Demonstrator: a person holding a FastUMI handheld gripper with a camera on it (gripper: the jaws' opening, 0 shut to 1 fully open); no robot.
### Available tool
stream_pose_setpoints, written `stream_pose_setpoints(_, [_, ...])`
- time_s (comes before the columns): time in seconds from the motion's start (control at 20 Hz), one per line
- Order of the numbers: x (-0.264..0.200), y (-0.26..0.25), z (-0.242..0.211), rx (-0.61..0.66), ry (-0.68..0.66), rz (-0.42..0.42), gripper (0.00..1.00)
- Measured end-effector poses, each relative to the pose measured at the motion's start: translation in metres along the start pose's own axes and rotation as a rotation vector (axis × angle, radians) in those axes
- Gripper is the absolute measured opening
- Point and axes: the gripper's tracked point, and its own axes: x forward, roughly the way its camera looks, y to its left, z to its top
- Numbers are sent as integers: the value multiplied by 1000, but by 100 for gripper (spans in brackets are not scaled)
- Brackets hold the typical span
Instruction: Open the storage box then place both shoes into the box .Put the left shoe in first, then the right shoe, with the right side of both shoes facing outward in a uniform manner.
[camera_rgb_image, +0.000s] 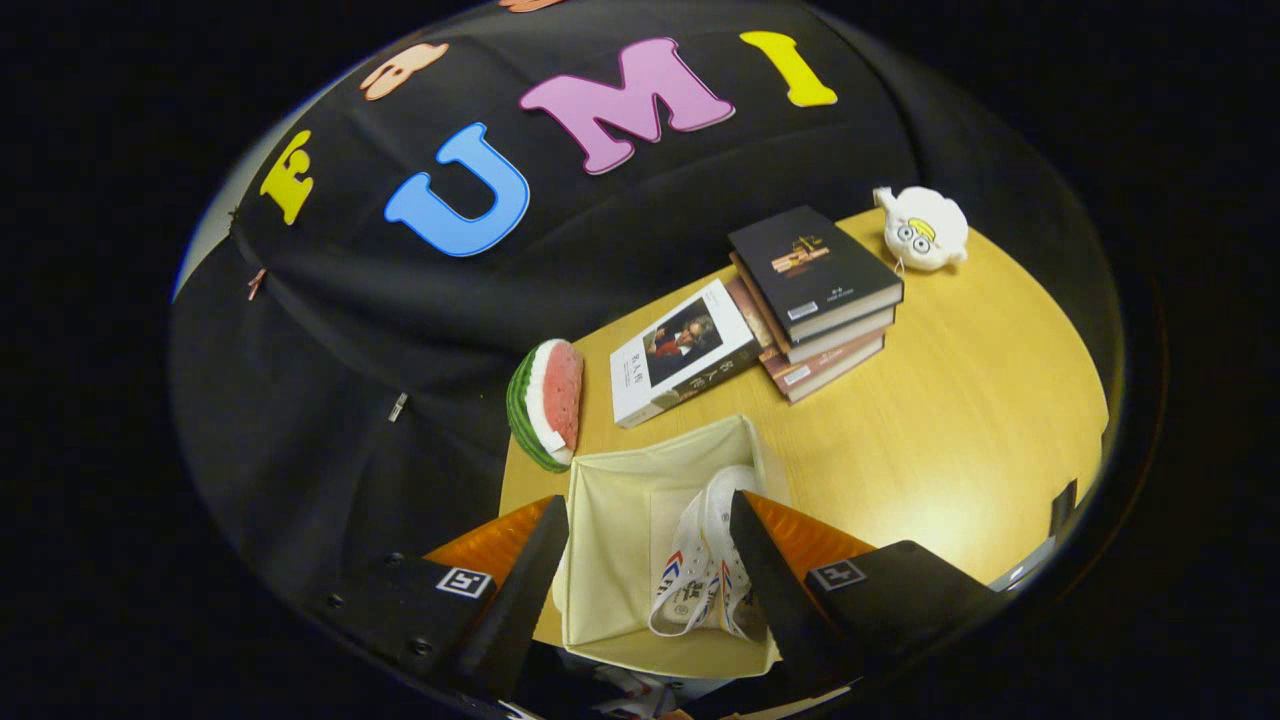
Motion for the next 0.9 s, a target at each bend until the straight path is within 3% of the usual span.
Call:
stream_pose_setpoints(0.6, [-70,-56,118,-257,-352,-124,99])
stream_pose_setpoints(0.9, [-111,-109,166,-367,-506,-231,99])
